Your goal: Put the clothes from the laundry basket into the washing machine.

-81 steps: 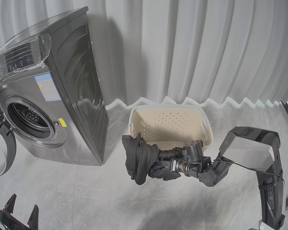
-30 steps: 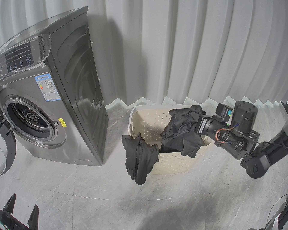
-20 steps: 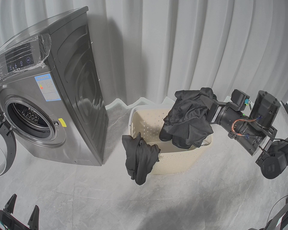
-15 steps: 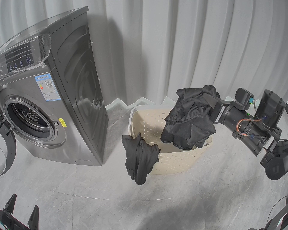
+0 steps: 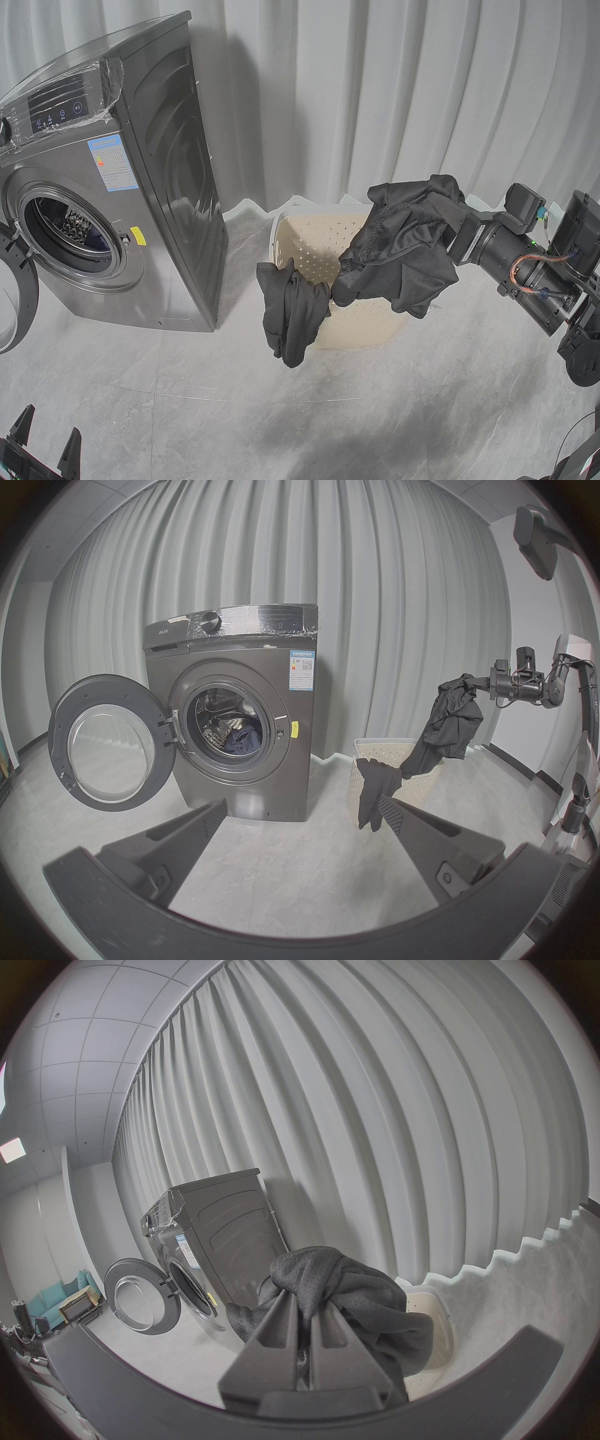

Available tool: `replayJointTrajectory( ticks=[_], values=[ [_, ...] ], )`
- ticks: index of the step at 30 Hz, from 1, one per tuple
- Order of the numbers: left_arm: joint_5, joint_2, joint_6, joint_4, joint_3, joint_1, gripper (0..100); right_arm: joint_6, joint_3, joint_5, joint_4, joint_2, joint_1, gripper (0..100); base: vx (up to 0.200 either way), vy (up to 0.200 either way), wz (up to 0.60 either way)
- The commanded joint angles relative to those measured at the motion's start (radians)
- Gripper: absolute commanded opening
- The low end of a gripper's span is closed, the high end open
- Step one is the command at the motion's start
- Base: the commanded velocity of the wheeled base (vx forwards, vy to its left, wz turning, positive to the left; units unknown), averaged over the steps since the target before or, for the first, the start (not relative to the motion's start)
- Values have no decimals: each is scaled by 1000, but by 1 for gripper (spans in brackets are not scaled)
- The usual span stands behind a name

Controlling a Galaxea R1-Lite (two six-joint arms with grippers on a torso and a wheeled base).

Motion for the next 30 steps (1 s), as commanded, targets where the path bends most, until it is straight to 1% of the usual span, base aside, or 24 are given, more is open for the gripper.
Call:
replayJointTrajectory(
  ticks=[1, 8, 12, 18, 21, 30],
  values=[
    [0, -16, 0, 0, 16, 0, 100, 0, 1, -1, -1, -8, 3, 0, 0, 200, 0],
    [1, -16, -2, 0, 15, 0, 100, -3, 4, -4, -1, -12, 9, 0, 0, 200, 0],
    [-5, -16, 7, 0, 15, 0, 100, -3, 21, -1, 12, -43, 9, 0, 0, 200, 0],
    [-3, -16, -3, 0, 15, 0, 100, -9, 36, 2, 12, -42, 13, 0, 0, 200, 0],
    [-2, -16, -5, 0, 15, 0, 100, -7, 36, 2, 12, -42, 27, 0, 0, 200, 0],
    [-2, -16, -6, 0, 15, 0, 100, -7, 37, 6, 4, -42, 38, 0, 0, 200, 0]
  ],
)
